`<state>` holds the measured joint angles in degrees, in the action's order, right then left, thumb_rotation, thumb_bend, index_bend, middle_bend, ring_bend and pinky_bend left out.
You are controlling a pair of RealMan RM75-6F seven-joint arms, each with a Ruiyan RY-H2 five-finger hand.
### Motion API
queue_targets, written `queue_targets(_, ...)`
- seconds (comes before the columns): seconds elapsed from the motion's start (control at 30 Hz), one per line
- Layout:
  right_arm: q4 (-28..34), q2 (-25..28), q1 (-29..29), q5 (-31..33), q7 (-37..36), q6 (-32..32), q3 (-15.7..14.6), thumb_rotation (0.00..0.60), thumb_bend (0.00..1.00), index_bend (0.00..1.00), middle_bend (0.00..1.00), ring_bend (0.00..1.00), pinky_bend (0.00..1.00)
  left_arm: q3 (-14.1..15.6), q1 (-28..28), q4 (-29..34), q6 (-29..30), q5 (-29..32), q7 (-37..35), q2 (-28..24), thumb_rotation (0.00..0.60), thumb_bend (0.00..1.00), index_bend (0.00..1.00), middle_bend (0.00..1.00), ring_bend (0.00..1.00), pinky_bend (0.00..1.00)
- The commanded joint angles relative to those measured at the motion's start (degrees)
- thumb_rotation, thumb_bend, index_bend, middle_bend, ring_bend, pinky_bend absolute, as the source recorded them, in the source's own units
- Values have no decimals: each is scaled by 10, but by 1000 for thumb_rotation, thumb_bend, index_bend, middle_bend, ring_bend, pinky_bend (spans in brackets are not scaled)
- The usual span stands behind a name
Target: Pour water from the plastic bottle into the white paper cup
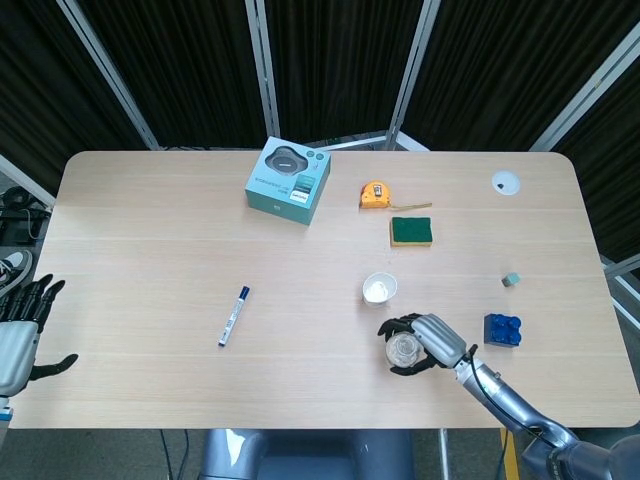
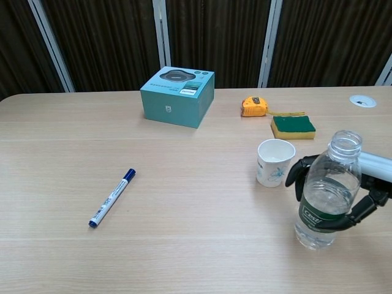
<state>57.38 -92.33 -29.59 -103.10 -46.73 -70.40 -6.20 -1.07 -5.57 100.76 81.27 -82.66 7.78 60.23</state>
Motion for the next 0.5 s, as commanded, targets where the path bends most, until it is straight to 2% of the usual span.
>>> queue_targets(0.03, -9, -2, -1, 0, -6, -5, -5, 600, 123, 240, 407, 345, 327, 1, 0, 0, -1, 0, -1, 0, 600, 15, 0, 0, 0, 0)
queue_targets(0.27, -16, -1, 0, 5, -15, -17, -11, 600, 14, 166, 321, 296, 252, 1, 0, 0, -1, 0, 1, 0, 600, 16, 0, 0, 0, 0)
queue_targets(0.5, -21, -1, 1, 9, -21, -22, -18, 600, 0, 147, 287, 268, 227, 2, 0, 1, -1, -1, 2, 1, 600, 15, 0, 0, 0, 0)
